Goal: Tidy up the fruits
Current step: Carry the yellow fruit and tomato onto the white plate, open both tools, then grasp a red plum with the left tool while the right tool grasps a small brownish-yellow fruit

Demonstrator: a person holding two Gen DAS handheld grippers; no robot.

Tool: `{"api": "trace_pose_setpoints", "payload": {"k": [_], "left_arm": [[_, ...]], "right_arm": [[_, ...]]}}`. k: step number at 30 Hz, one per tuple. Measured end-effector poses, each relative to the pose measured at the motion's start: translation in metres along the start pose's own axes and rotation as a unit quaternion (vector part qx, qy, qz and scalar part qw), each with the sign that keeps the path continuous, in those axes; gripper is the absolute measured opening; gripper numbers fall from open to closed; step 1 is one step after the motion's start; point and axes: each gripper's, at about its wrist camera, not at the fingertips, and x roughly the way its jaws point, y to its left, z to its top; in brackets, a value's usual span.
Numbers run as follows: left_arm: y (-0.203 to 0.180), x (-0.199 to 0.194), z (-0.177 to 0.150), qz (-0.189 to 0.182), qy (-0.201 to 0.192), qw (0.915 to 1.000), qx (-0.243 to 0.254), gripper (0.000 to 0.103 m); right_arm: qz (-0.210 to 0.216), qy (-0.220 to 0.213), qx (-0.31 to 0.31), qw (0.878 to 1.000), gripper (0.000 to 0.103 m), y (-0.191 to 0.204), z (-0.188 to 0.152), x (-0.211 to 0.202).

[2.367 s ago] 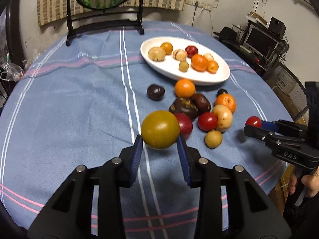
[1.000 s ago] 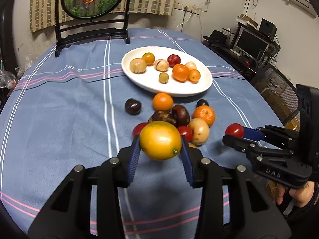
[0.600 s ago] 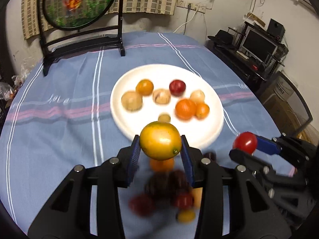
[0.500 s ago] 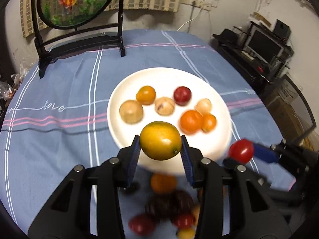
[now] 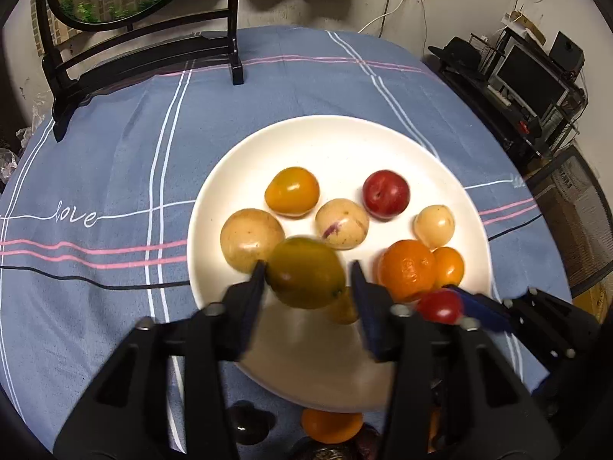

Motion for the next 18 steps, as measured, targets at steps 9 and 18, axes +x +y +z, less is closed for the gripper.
{"api": "trace_pose_setpoints", "payload": {"k": [9,18], "left_arm": [[0.002,-0.081,-0.034,0.019,-0.083,0.9963,0.01,0.09],[0.008,-0.123,-0.132,0.032,-0.107,0.9938,-0.001,0.093]], "right_arm": [[-0.019,-0.029,0.025,0.999,0.068,-0.009,-0.018,-0.05],[-0.019,-0.043,0.01,0.999,0.091,0.02,-0.079,-0.106]]}}
